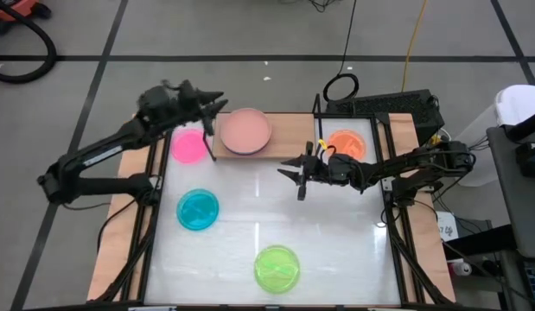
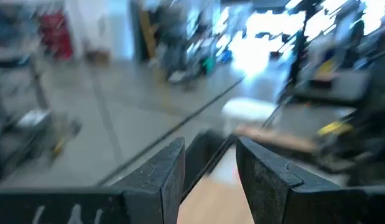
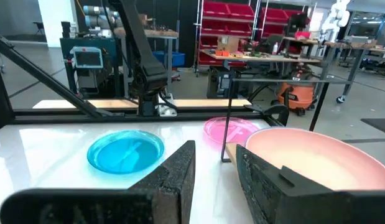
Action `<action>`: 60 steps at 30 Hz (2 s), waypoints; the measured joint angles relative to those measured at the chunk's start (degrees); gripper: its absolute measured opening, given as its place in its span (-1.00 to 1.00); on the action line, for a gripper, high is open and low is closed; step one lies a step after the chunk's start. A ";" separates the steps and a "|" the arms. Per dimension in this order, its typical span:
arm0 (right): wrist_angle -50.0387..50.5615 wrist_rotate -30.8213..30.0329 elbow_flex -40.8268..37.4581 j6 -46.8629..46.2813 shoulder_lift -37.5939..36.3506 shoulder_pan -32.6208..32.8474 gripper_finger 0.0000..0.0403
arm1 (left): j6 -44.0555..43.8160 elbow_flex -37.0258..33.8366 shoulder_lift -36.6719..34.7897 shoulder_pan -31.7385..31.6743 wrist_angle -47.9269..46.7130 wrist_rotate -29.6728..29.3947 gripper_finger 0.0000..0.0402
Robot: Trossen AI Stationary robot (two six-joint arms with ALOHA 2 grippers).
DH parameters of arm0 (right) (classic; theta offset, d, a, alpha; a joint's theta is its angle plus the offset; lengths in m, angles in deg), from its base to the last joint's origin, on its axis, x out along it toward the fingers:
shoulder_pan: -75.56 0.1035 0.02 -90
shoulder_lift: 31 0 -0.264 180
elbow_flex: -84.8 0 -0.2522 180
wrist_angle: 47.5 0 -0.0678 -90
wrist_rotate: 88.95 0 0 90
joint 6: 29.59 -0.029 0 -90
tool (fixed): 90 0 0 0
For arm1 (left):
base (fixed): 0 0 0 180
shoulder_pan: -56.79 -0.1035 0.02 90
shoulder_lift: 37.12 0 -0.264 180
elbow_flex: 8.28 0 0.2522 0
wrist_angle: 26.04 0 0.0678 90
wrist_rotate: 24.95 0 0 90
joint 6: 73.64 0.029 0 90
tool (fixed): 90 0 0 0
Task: Place and stack plates onto a shelf
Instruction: Put the orange transparent plate on the shelf
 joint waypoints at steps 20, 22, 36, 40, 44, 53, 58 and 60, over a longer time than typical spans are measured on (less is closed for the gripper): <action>41.77 -4.86 0.70 -1.41 -28.54 0.57 -0.50 | -10.31 -27.53 -31.43 13.88 7.70 -5.40 -0.26; 44.82 -7.28 0.70 -2.24 -30.55 1.12 -0.50 | -11.60 -31.57 -31.64 14.58 11.08 -5.44 -0.26; 68.01 -10.31 3.01 -12.44 -32.69 -2.38 -0.50 | -11.80 -37.51 -31.48 15.27 16.43 -7.67 -0.26; 75.91 -8.09 3.68 -15.74 -31.92 -3.17 -0.50 | -11.70 -37.51 -31.46 15.27 16.39 -7.67 -0.26; 78.49 -1.10 2.73 -16.57 -29.58 -3.23 -0.50 | -11.69 -37.51 -31.46 15.29 16.39 -7.67 -0.26; 73.40 -1.11 -2.85 -16.74 -24.79 -4.06 -0.49 | -12.33 -37.48 -31.46 15.31 15.23 -7.71 -0.26; 77.85 -3.26 -3.17 -16.76 -20.95 -5.04 -0.36 | -12.31 -37.48 -31.46 15.29 14.35 -7.75 -0.26; 77.81 -4.96 -3.17 -16.73 -19.03 -5.46 -0.27 | -12.28 -37.48 -31.46 15.29 14.33 -7.80 -0.26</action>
